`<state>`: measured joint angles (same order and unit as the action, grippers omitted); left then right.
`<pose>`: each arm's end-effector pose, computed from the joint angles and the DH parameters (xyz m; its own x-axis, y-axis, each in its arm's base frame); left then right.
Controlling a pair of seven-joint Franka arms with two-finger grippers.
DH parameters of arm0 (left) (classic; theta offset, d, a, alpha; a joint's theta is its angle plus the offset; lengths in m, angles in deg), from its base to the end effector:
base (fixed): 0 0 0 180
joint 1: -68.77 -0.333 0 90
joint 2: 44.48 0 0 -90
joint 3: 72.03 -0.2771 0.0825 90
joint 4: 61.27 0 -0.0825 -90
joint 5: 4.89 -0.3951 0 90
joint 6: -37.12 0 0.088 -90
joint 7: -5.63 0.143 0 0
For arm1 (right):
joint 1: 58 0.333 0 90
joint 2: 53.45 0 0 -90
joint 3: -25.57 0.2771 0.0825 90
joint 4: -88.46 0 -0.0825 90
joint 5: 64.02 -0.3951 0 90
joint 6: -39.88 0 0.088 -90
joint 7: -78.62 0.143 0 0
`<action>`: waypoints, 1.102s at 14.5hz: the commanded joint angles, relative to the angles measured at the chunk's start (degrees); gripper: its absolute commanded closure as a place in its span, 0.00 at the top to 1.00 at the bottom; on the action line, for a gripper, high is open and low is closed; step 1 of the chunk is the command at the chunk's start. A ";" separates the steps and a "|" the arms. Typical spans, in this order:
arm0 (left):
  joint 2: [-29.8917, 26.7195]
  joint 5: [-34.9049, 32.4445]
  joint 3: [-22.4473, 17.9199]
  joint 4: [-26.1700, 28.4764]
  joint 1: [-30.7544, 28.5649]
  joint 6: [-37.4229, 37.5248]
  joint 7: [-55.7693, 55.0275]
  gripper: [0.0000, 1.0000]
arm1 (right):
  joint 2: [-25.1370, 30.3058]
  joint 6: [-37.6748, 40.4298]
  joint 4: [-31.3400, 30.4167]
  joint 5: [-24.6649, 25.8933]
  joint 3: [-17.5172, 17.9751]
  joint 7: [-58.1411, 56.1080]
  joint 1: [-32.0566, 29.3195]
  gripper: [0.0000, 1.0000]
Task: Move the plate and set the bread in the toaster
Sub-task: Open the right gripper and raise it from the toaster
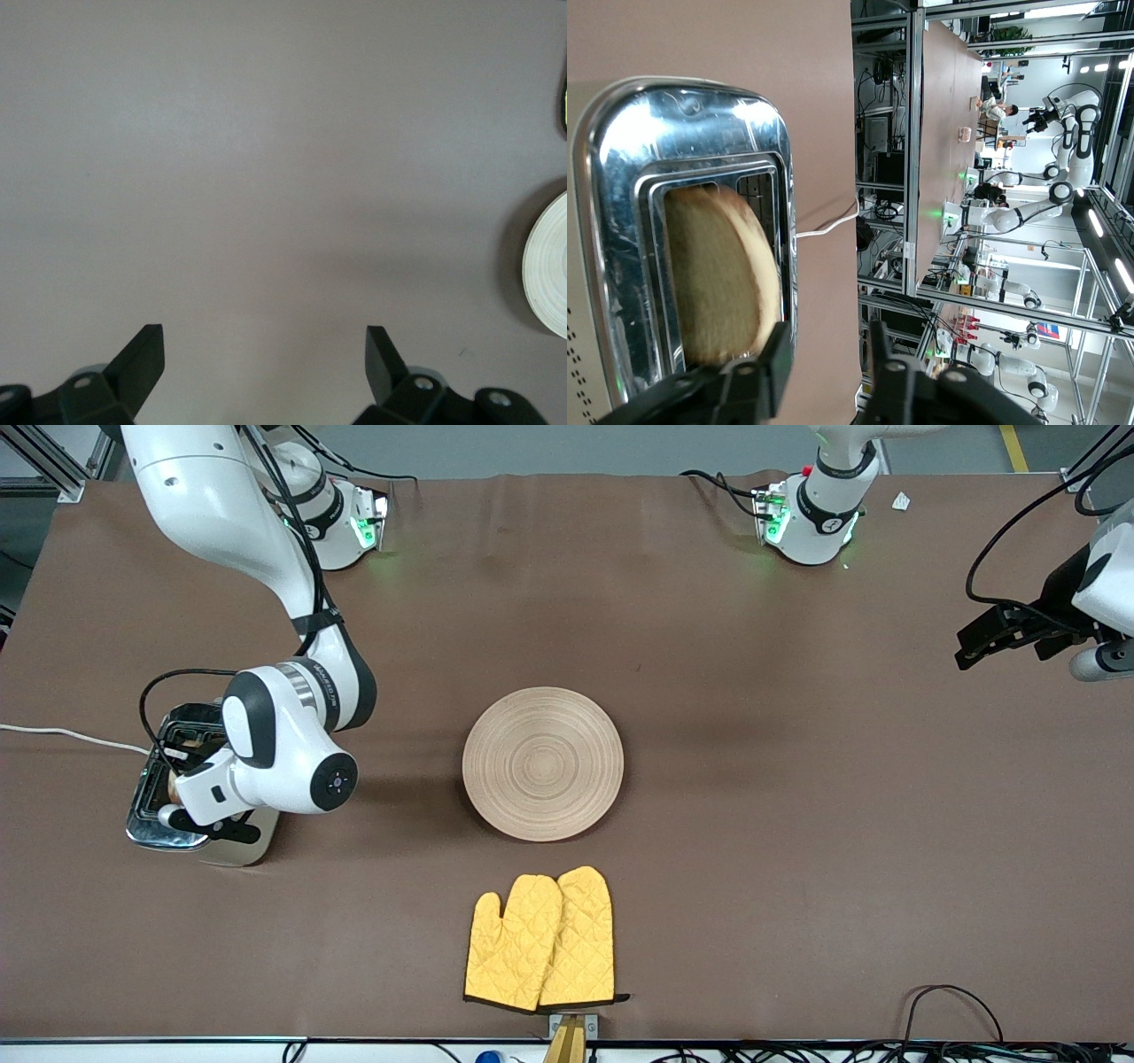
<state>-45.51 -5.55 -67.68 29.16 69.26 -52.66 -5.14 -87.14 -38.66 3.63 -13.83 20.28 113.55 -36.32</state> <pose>0.5588 -0.0460 0.5557 0.9946 0.1033 0.0089 0.1034 -0.9946 -0.0114 0.6206 0.0639 0.2928 0.9745 -0.2159 -0.0619 -0.0358 -0.4213 0.9062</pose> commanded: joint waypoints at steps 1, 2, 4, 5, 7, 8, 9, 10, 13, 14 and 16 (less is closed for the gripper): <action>-0.12 0.84 -0.05 -0.08 -0.13 0.48 1.01 1.00 | 1.25 -0.21 2.28 -4.28 0.90 -1.61 -0.67 1.00; -0.12 0.84 -0.05 -0.17 -0.13 0.48 1.01 1.00 | 2.57 -0.30 4.82 -11.97 0.90 -2.92 -1.20 1.00; -0.03 0.84 -0.05 -0.17 -0.13 0.57 1.01 1.00 | 9.48 -3.61 6.25 -25.17 0.81 -8.70 -5.40 1.00; -0.03 0.84 -0.05 -0.17 -0.13 0.57 1.01 1.00 | 13.87 -5.64 4.94 -31.41 0.81 -12.57 -7.86 1.00; -0.12 0.75 -0.05 -0.25 -0.22 0.57 1.10 1.00 | 20.13 -8.38 3.70 -44.07 0.72 -17.33 -14.44 1.00; -0.12 0.75 -0.05 -0.25 -0.22 0.83 1.10 1.00 | 21.90 -9.17 3.70 -47.61 0.64 -21.27 -16.82 1.00; -0.12 0.75 -0.05 -0.34 -0.22 1.44 1.10 1.00 | 23.22 -10.05 3.70 -49.30 0.64 -25.83 -18.67 1.00; -0.12 0.75 -0.05 -0.34 -0.13 1.71 1.01 1.00 | 24.19 -10.14 3.70 -49.66 0.64 -27.96 -20.26 1.00; -0.12 0.57 -0.05 -0.52 -0.04 1.71 1.10 1.00 | 28.58 -7.78 3.09 -51.86 0.46 -29.13 -22.21 1.00; -0.12 0.57 -0.05 -0.52 0.04 1.71 1.10 1.00 | 30.51 -7.25 1.87 -51.86 0.55 -29.13 -22.21 1.00; -0.03 0.57 0.04 -0.52 0.13 1.71 1.10 1.00 | 34.55 -7.42 -2.26 -52.12 0.64 -29.13 -22.03 1.00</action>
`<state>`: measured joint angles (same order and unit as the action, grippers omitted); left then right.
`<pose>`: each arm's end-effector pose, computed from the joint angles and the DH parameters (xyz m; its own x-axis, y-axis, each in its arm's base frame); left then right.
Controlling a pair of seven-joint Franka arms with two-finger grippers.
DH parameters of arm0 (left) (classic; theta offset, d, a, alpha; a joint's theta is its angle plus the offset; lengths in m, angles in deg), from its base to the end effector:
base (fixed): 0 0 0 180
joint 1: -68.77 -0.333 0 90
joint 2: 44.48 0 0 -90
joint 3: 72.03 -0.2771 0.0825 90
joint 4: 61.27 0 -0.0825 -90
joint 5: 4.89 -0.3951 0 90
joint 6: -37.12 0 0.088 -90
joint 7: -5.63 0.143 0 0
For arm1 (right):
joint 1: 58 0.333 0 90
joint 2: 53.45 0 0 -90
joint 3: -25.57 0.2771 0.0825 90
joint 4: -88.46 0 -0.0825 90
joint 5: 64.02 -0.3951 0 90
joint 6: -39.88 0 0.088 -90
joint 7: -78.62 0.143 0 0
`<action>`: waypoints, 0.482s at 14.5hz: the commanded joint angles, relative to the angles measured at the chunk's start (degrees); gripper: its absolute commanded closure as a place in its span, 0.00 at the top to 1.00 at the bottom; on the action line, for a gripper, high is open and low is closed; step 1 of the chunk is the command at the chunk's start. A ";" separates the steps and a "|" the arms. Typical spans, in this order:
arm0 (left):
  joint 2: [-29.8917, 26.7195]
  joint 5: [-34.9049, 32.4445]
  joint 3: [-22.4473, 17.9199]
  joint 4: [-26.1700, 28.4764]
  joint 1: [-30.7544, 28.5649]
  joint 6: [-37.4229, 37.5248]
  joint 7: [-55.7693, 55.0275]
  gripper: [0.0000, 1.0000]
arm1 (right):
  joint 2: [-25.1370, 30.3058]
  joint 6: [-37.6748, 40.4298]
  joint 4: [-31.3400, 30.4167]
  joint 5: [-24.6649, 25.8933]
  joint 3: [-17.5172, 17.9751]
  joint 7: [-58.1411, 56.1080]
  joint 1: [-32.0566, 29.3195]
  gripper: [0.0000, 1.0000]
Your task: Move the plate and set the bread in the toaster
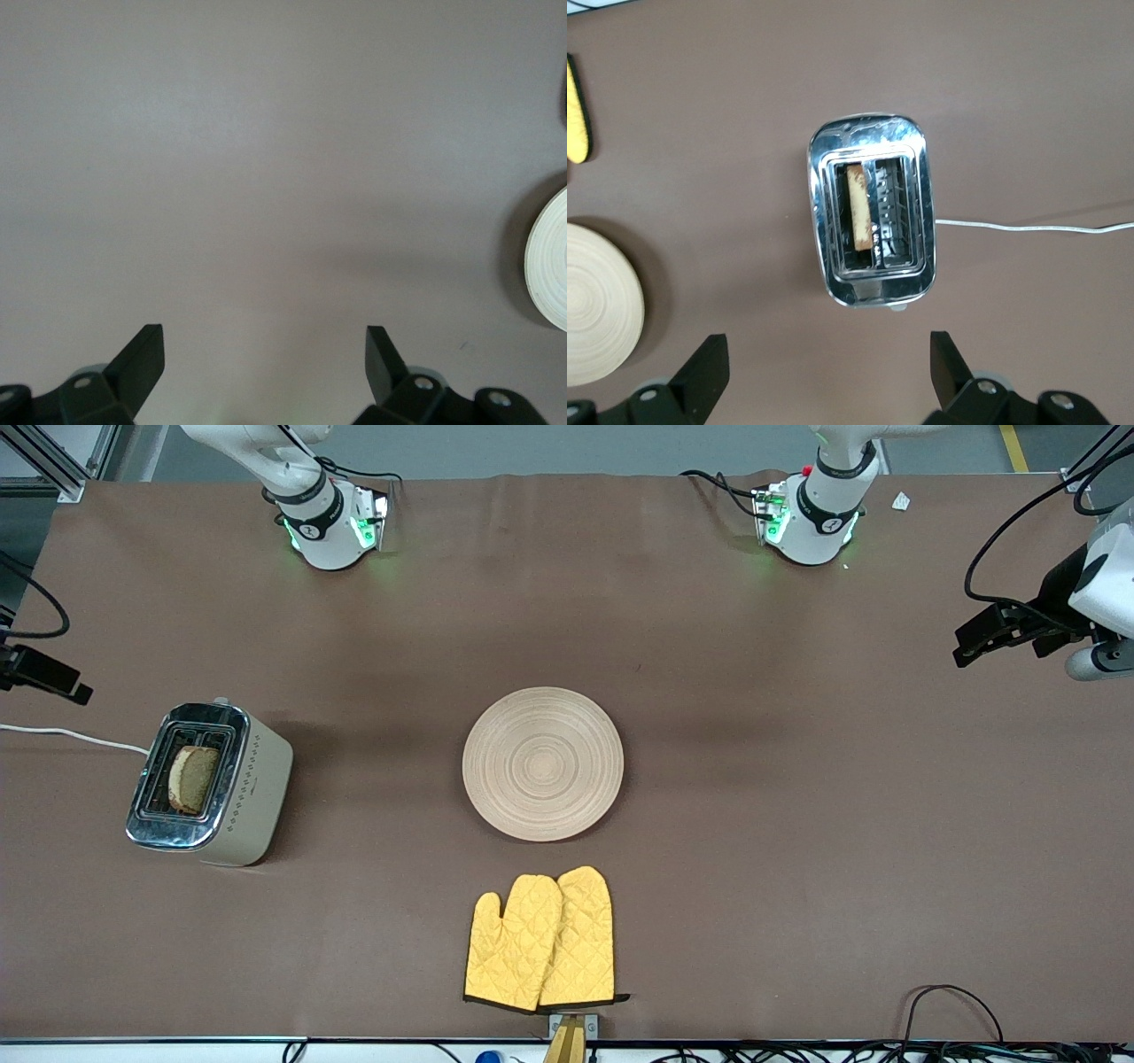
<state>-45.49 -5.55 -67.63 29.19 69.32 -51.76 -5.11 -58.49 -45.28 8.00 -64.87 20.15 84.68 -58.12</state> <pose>0.5565 -0.0468 0.5539 0.9948 0.1011 -0.0074 0.1010 -0.9948 -0.0145 0.5787 -0.0517 0.5717 0.9799 -0.1995 -0.0062 -0.1996 -0.9799 -0.0059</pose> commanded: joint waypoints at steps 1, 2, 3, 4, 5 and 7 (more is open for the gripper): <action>-0.05 0.57 -0.01 -0.55 0.07 0.82 1.07 1.00 | 7.92 -1.24 -9.25 -1.09 0.85 -0.26 0.03 1.00; -0.05 0.57 -0.01 -0.64 0.07 0.82 1.07 1.00 | 9.68 -1.85 -11.89 -1.09 0.94 -0.26 0.12 1.00; 0.03 0.48 -0.10 -0.72 0.07 0.82 1.07 1.00 | 12.13 -3.86 -15.83 -1.00 0.94 -0.26 0.20 1.00; 0.04 0.40 -0.01 -0.73 -0.02 0.82 1.07 1.00 | 13.63 -5.27 -18.39 -0.83 1.12 -0.26 0.29 1.00; 0.04 0.40 -0.10 -0.81 -0.20 0.82 1.07 1.00 | 14.34 -5.72 -19.55 -0.57 1.73 -0.26 0.47 1.00; 0.04 0.31 -0.10 -1.25 -0.37 0.82 1.07 1.00 | 14.53 -4.76 -19.12 -0.04 2.26 -0.34 0.47 1.00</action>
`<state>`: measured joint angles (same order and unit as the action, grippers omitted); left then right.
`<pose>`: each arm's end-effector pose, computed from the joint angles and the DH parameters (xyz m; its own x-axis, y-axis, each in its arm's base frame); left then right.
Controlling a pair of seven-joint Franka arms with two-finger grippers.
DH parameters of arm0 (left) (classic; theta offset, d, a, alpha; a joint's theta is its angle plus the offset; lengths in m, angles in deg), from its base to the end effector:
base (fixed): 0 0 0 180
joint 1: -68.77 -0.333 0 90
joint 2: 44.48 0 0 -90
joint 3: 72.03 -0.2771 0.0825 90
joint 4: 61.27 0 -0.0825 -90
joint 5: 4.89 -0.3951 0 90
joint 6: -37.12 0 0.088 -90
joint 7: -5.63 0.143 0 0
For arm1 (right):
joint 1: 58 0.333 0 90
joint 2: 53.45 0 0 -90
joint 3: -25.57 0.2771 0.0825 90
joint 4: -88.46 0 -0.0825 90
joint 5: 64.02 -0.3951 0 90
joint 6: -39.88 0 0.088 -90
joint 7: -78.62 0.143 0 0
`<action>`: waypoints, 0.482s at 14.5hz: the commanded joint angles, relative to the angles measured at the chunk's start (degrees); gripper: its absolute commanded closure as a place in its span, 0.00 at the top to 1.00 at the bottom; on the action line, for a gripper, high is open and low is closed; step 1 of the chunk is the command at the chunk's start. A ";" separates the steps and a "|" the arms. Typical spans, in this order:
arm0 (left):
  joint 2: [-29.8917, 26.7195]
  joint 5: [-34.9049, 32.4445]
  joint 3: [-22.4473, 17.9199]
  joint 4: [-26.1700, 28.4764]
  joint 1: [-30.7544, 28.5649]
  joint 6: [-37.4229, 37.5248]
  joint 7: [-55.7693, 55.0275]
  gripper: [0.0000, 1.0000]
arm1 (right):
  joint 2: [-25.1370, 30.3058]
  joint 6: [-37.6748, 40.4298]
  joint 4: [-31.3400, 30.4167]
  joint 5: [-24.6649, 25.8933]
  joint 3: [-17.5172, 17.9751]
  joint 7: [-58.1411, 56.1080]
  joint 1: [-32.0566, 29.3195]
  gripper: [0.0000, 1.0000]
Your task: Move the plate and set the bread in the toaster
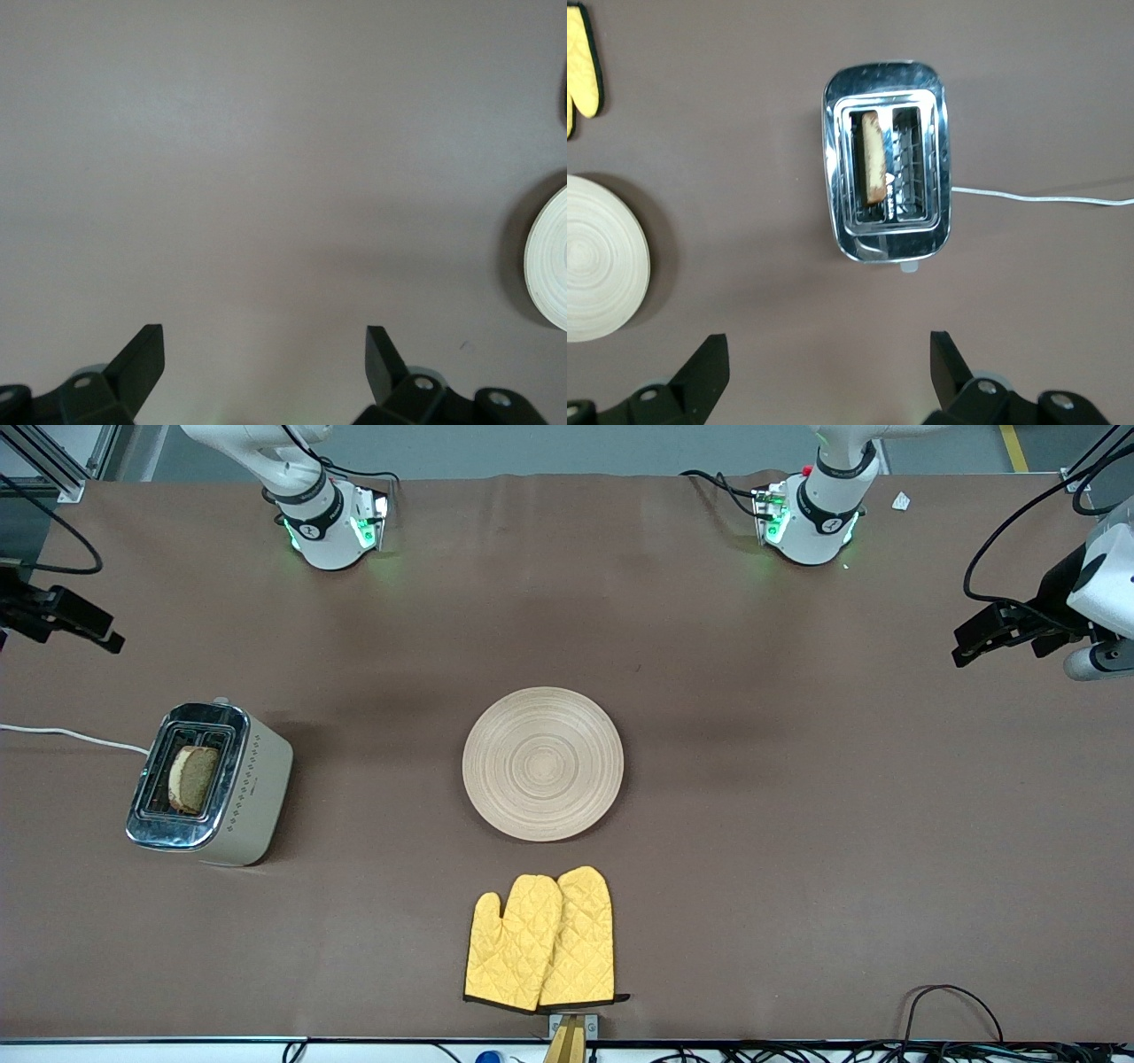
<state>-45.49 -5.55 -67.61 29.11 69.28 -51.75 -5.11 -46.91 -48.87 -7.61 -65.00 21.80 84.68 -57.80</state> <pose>0.5566 -0.0466 0.5546 0.9948 0.1015 -0.0062 0.1014 -0.9947 -0.0143 0.5299 -0.0320 0.5592 0.9859 -0.1664 -0.0164 -0.1667 -0.9857 -0.0230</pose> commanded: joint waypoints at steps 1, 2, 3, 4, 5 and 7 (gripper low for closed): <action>0.21 0.31 -0.12 -1.96 -0.24 0.81 1.07 1.00 | 3.12 -0.47 -3.34 0.36 0.61 -0.51 0.15 1.00; 0.38 0.39 -0.03 -2.23 0.02 0.81 0.81 1.00 | 3.12 -0.38 -3.25 1.40 0.61 -1.56 -0.03 1.00; 0.39 0.48 -0.03 -2.32 0.20 0.81 0.81 1.00 | 2.95 -0.46 -2.99 2.98 0.35 -2.53 -0.29 1.00; 0.39 0.57 0.15 -2.32 0.20 0.90 0.81 1.00 | 2.86 -0.47 -2.55 3.34 0.17 -2.71 -0.64 1.00; 0.30 0.66 0.32 -2.23 0.28 0.99 0.81 1.00 | 2.77 -0.47 -2.37 3.35 0.17 -2.80 -0.99 1.00; 0.30 0.66 0.50 -2.23 0.46 1.69 1.24 1.00 | 2.42 -0.47 -0.54 3.35 0.26 -2.62 -0.91 1.00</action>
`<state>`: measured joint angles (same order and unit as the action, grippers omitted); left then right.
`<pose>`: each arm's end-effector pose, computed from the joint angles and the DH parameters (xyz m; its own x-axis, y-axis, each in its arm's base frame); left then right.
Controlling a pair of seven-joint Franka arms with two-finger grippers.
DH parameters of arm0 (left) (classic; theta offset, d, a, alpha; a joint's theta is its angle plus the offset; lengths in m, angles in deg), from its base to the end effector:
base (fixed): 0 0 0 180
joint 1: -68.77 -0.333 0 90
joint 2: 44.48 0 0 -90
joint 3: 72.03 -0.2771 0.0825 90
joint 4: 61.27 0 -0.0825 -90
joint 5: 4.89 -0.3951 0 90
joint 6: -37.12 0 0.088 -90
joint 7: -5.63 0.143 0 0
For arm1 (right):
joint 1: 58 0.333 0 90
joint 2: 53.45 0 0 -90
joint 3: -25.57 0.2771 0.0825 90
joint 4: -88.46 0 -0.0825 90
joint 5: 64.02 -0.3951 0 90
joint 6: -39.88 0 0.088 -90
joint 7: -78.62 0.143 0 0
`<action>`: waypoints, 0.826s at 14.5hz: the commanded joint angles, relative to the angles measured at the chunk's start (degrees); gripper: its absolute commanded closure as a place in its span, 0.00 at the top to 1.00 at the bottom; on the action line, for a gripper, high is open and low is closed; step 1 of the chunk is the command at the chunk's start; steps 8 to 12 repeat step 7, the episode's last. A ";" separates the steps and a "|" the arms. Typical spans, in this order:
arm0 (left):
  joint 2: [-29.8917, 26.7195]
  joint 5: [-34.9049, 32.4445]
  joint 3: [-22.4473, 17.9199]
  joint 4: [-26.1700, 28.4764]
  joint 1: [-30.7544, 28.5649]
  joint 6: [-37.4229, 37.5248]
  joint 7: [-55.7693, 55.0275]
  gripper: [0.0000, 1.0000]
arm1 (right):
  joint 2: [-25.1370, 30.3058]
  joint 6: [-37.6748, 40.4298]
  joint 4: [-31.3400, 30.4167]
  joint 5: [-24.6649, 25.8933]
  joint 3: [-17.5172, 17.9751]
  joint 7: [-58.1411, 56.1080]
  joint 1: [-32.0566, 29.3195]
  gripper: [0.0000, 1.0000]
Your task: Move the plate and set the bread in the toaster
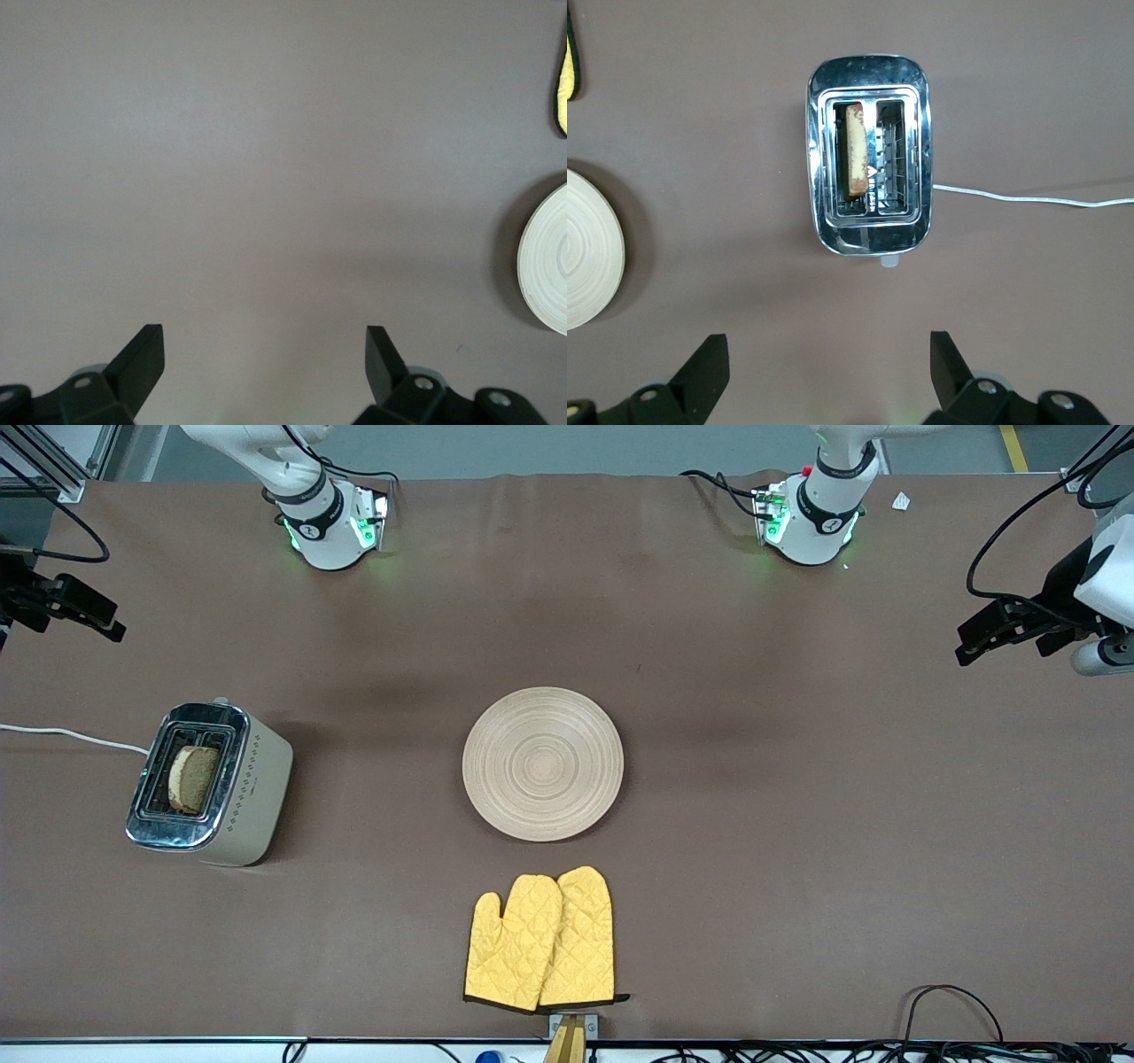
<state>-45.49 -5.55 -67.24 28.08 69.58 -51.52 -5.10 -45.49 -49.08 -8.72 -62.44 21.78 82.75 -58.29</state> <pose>0.5564 -0.0532 0.5629 0.9959 0.0897 0.0075 0.0898 -0.9959 -0.0118 0.5230 -0.0431 0.5632 0.9898 -0.1426 -0.0035 -0.1425 -0.9896 0.0187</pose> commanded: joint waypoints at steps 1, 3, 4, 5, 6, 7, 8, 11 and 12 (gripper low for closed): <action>0.30 0.75 0.13 -1.20 0.25 1.54 2.54 1.00 | -0.30 -0.17 2.94 0.79 0.28 -0.61 -0.59 1.00; 0.30 0.83 0.13 -1.20 0.16 1.54 6.14 1.00 | -1.98 -0.25 5.15 0.87 0.28 -0.70 -0.86 1.00; 0.30 0.83 0.13 -1.20 0.16 1.54 7.73 1.00 | -2.68 -0.25 5.77 0.96 0.19 -0.87 -1.03 1.00; 0.30 0.83 0.13 -1.20 0.16 1.54 8.00 1.00 | -3.56 -0.25 6.99 1.05 0.19 -0.88 -1.12 1.00; 0.21 0.83 0.22 -1.20 0.34 1.63 7.92 1.00 | -4.70 -0.17 8.40 0.96 0.19 -0.88 -1.21 1.00; 0.13 0.83 0.22 -1.20 0.43 1.80 8.01 1.00 | -5.32 -0.17 8.85 0.88 0.19 -0.79 -1.21 1.00; 0.13 0.83 0.22 -1.20 0.43 1.80 8.01 1.00 | -5.32 -0.17 8.85 0.88 0.19 -0.79 -1.21 1.00; 0.13 0.83 0.22 -1.20 0.43 1.80 8.01 1.00 | -5.32 -0.17 8.85 0.88 0.19 -0.79 -1.21 1.00; 0.13 0.83 0.22 -1.20 0.43 1.80 8.01 1.00 | -5.32 -0.17 8.85 0.88 0.19 -0.79 -1.21 1.00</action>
